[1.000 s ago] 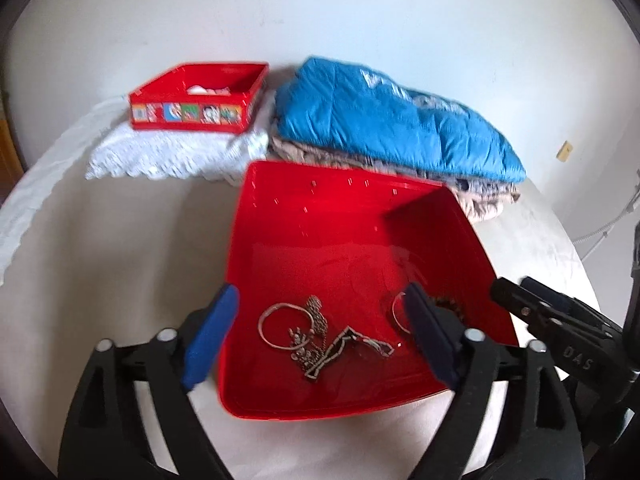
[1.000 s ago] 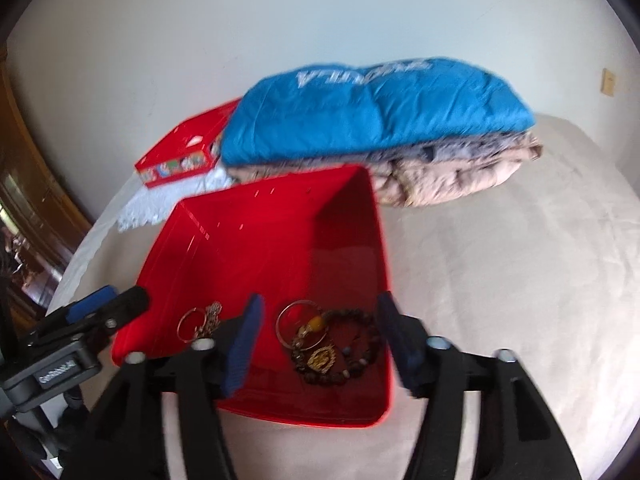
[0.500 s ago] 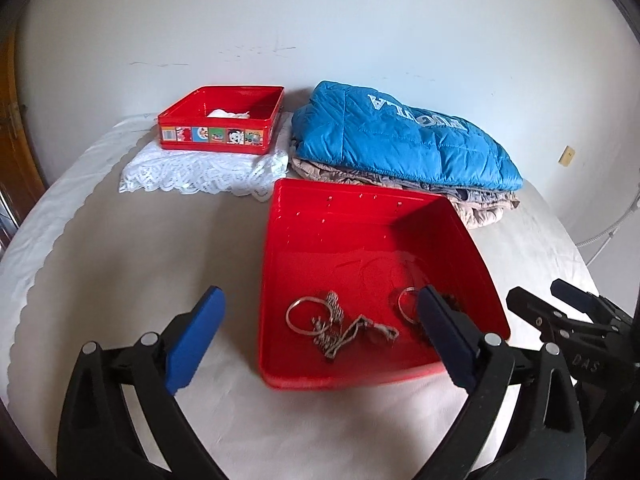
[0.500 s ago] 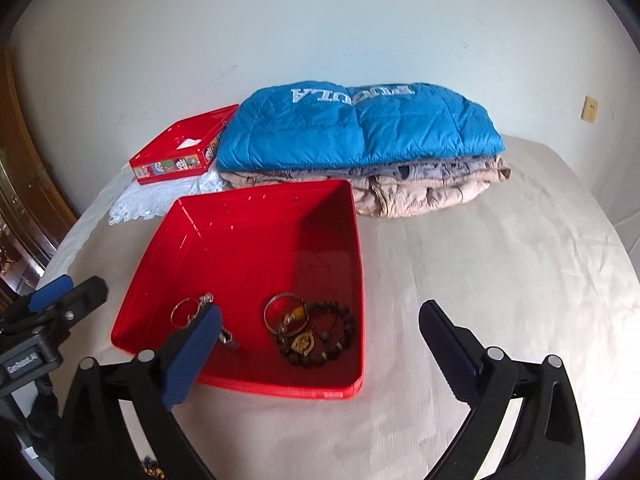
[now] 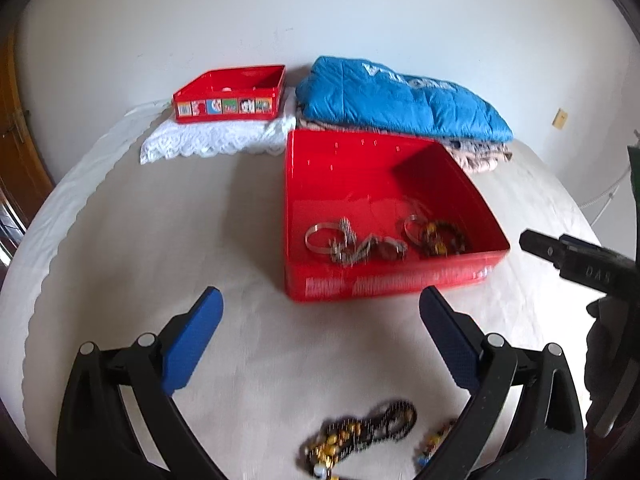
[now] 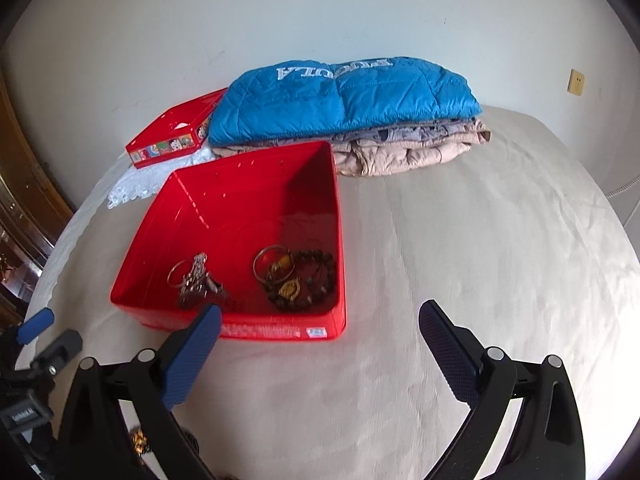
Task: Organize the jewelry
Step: 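Withdraw both tools from the tin toward the remaining jewelry on the bed, then grasp the brown wooden ring with the right tool while the left tool grasps the multicolour bead bracelet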
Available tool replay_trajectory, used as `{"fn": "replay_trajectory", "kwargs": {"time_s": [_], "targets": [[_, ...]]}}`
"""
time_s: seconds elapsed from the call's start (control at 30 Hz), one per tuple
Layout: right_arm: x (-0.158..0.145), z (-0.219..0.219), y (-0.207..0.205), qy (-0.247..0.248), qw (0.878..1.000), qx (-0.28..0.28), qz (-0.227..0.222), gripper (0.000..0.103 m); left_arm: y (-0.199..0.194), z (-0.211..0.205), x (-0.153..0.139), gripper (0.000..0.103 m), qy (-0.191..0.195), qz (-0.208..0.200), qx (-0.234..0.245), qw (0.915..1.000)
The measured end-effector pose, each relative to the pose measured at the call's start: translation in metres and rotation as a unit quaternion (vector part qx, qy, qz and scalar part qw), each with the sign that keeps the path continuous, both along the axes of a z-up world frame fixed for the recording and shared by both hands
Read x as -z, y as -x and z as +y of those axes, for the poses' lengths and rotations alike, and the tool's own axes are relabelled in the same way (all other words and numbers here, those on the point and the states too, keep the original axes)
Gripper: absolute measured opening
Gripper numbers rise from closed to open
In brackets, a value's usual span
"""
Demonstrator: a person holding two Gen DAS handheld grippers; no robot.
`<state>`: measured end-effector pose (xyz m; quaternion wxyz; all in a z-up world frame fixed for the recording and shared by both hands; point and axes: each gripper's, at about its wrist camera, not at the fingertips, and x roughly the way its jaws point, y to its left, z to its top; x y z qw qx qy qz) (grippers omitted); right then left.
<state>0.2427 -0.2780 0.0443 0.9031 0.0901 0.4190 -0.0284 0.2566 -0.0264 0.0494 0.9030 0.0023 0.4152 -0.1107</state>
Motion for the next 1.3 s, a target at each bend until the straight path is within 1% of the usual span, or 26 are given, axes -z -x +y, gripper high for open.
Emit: {"fn": "replay_trajectory", "kwargs": {"time_s": [0.13, 0.33, 0.47, 0.57, 0.67, 0.8, 0.87, 0.97, 1.07, 1.1, 1.13, 1.17, 1.2, 1.23, 1.27, 1.3], "targets": [[0.007, 0.005, 0.018, -0.007, 1.0, -0.013, 0.007, 0.099, 0.022, 0.005, 0.006, 0.098, 0.001, 0.005, 0.003, 1.0], [0.019, 0.015, 0.057, -0.019, 0.999, -0.035, 0.016, 0.099, 0.063, 0.009, 0.011, 0.098, -0.009, -0.009, 0.016, 0.9998], [0.025, 0.025, 0.088, -0.014, 0.998, -0.052, 0.014, 0.099, 0.085, 0.017, 0.018, 0.098, -0.002, -0.006, 0.013, 0.9999], [0.031, 0.03, 0.108, -0.009, 0.998, -0.062, 0.018, 0.099, 0.098, 0.023, 0.021, 0.098, 0.005, 0.0, 0.013, 0.9999], [0.039, 0.032, 0.126, -0.015, 0.997, -0.074, 0.03, 0.099, 0.107, 0.026, 0.023, 0.098, 0.009, 0.002, 0.01, 0.9999], [0.045, 0.027, 0.142, -0.039, 0.995, -0.084, 0.043, 0.099, 0.117, 0.031, 0.027, 0.098, 0.017, 0.011, 0.008, 0.9998], [0.049, 0.021, 0.149, -0.055, 0.994, -0.08, 0.054, 0.099, 0.12, 0.033, 0.029, 0.098, 0.018, 0.015, 0.005, 0.9997], [0.052, 0.014, 0.159, -0.063, 0.993, -0.077, 0.063, 0.099, 0.125, 0.038, 0.036, 0.098, 0.024, 0.027, -0.003, 0.9993], [0.06, 0.011, 0.165, -0.066, 0.992, -0.073, 0.08, 0.093, 0.128, 0.041, 0.041, 0.098, 0.029, 0.036, -0.01, 0.9989], [0.063, 0.01, 0.166, -0.07, 0.991, -0.074, 0.087, 0.09, 0.13, 0.042, 0.043, 0.098, 0.03, 0.04, -0.011, 0.9987], [0.067, 0.009, 0.168, -0.077, 0.99, -0.075, 0.095, 0.085, 0.131, 0.042, 0.045, 0.098, 0.029, 0.043, -0.011, 0.9986], [0.07, 0.008, 0.169, -0.083, 0.989, -0.076, 0.1, 0.082, 0.132, 0.042, 0.047, 0.098, 0.028, 0.046, -0.011, 0.9985], [0.075, 0.007, 0.17, -0.094, 0.986, -0.078, 0.109, 0.077, 0.132, 0.042, 0.048, 0.098, 0.028, 0.047, -0.011, 0.9984], [0.077, 0.007, 0.171, -0.098, 0.986, -0.079, 0.113, 0.07, 0.134, 0.042, 0.049, 0.098, 0.028, 0.049, -0.01, 0.9983], [0.08, 0.007, 0.172, -0.1, 0.985, -0.079, 0.119, 0.067, 0.134, 0.042, 0.049, 0.098, 0.028, 0.051, -0.009, 0.9983], [0.082, 0.008, 0.173, -0.1, 0.984, -0.078, 0.122, 0.061, 0.135, 0.042, 0.05, 0.098, 0.028, 0.052, -0.009, 0.9982]]}}
